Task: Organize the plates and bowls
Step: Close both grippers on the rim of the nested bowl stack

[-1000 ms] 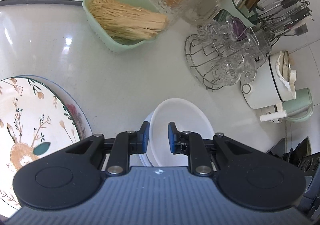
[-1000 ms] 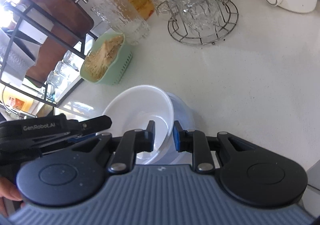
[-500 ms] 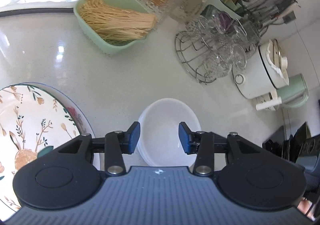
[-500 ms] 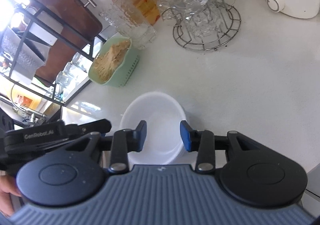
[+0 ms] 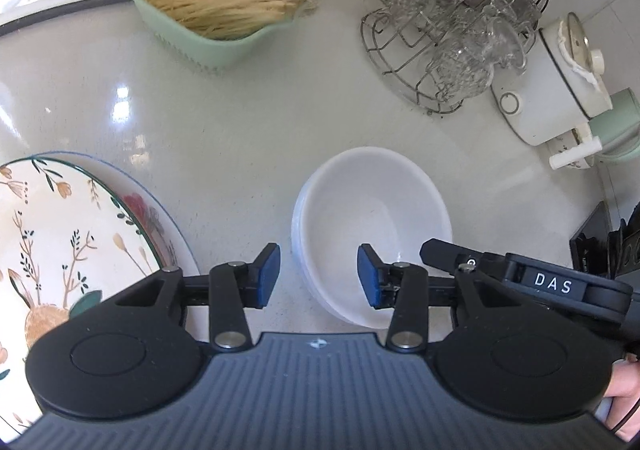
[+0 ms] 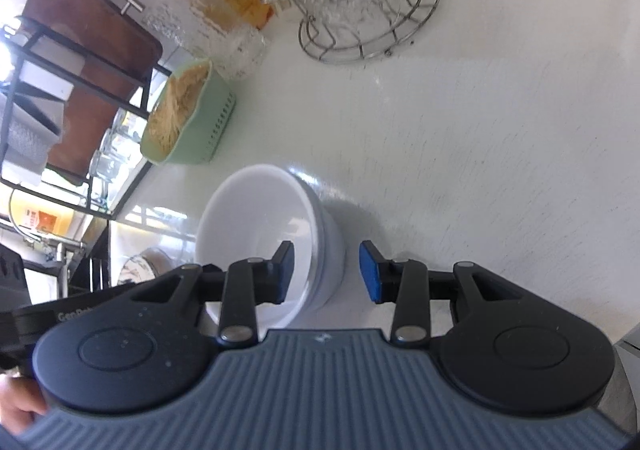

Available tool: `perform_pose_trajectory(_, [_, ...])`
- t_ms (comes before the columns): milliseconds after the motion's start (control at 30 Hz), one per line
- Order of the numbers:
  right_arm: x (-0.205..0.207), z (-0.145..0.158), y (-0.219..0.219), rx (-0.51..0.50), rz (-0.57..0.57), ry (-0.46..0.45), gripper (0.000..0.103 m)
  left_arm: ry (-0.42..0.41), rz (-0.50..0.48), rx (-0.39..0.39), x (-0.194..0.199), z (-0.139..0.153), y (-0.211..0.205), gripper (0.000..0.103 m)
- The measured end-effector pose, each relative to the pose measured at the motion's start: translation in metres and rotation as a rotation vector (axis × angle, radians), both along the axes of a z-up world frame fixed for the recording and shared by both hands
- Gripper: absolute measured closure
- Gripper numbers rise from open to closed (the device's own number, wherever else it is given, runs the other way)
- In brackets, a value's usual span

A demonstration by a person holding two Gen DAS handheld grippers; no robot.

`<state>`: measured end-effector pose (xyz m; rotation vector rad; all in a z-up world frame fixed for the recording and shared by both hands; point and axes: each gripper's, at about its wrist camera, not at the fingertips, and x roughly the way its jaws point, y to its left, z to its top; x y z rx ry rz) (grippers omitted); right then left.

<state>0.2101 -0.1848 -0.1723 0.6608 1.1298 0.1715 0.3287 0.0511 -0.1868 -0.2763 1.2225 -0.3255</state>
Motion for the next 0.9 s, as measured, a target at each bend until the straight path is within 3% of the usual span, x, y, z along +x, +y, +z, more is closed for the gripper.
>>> perform_pose_trajectory(233, [0.007,-0.012,0.010,-0.018,0.022,0.014,0.073,0.017,-0.005,-0.021,0.005,-0.014,-0.002,0.073])
perform_pose_trajectory(400, [0.009,-0.007,0.019,-0.102,0.060,0.001,0.081,0.031,-0.025,-0.024,0.006,-0.017,-0.004,0.082])
perform_pose_trajectory(633, [0.012,-0.008,0.024,-0.138,0.071,-0.004,0.082,0.027,-0.044,0.006,0.009,-0.014,-0.012,0.083])
perform_pose_trajectory(733, [0.010,-0.002,0.028,-0.192,0.088,-0.021,0.088,0.036,-0.056,-0.007,0.008,-0.008,-0.012,0.083])
perform_pose_trajectory(900, [0.009,0.005,0.022,-0.176,0.071,-0.026,0.089,0.046,-0.068,0.006,0.007,0.001,-0.016,0.084])
